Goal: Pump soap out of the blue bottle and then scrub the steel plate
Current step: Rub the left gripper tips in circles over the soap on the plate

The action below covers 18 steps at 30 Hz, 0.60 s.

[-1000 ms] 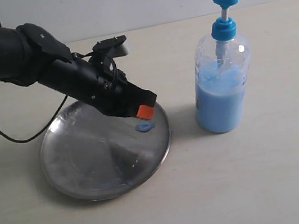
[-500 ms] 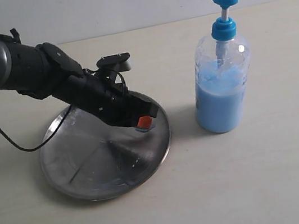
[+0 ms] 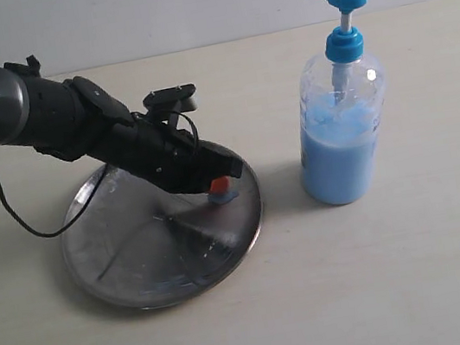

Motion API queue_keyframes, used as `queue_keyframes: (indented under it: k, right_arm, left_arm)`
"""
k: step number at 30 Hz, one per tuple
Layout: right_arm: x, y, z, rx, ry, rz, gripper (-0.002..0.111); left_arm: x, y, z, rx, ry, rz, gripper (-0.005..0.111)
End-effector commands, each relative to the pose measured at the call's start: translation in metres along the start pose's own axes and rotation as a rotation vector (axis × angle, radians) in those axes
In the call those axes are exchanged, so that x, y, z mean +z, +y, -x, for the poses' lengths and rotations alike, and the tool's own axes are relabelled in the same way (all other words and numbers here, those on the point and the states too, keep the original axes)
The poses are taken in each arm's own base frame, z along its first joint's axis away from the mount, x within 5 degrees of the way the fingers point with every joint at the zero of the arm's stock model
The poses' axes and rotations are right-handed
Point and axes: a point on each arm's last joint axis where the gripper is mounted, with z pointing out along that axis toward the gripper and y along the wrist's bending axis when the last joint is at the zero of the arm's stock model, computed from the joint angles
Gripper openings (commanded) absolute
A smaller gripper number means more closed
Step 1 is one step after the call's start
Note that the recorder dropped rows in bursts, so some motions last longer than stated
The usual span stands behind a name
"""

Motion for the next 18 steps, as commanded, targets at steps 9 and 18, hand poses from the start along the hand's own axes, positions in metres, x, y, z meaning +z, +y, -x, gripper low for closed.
queue_keyframes:
  k: [9,18]
  right_arm:
    - [0.0,0.0,-0.001,0.001,-0.014,0.006,0.0]
    - [0.0,0.001,-0.001,0.007,-0.013,0.01,0.0]
  left_arm:
    - [0.0,0.0,-0.001,0.06,0.029,0.018,0.0]
    - [-0.001,-0.003,-0.013,0.123,0.155,-0.026,0.0]
